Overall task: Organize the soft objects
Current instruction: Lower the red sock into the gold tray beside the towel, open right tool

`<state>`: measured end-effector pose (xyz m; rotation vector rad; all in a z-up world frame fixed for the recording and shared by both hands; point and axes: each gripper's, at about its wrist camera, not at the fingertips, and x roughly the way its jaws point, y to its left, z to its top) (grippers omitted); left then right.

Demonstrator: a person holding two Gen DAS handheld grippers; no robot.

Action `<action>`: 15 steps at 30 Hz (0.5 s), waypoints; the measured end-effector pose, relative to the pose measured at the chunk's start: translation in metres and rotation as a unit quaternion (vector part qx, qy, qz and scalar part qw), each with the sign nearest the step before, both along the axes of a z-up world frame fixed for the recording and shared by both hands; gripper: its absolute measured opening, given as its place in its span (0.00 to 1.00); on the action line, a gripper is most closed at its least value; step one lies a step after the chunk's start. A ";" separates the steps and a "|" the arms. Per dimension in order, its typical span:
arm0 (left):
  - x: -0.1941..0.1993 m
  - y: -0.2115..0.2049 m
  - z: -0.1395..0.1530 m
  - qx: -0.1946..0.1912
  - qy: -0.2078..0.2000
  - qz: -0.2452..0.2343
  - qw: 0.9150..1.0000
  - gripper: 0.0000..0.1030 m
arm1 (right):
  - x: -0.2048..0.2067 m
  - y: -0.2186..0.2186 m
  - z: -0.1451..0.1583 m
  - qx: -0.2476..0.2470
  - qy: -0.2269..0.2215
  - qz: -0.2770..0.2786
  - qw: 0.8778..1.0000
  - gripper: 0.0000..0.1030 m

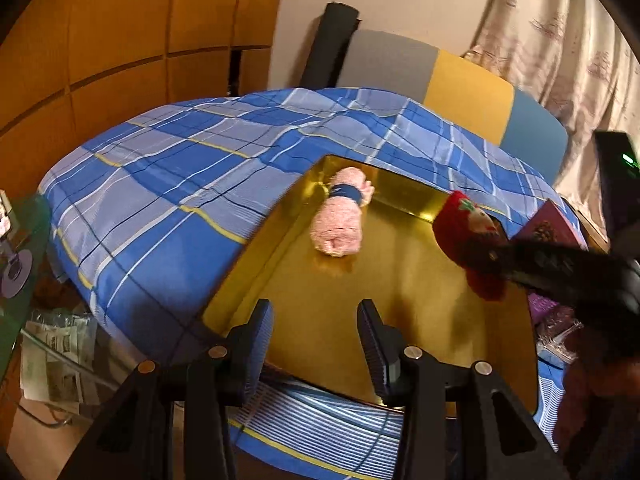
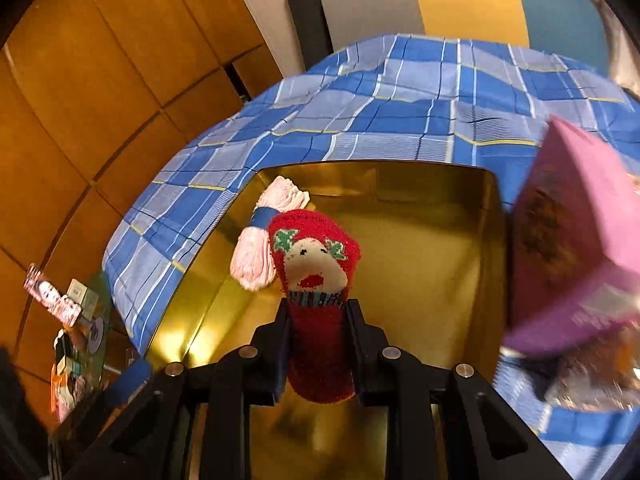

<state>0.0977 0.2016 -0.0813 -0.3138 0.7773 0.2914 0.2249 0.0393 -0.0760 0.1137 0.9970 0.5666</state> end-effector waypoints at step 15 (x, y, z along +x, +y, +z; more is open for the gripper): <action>-0.003 0.022 -0.004 -0.023 -0.001 0.031 0.999 0.43 | 0.071 0.060 -0.043 -0.014 0.061 -0.063 0.996 0.28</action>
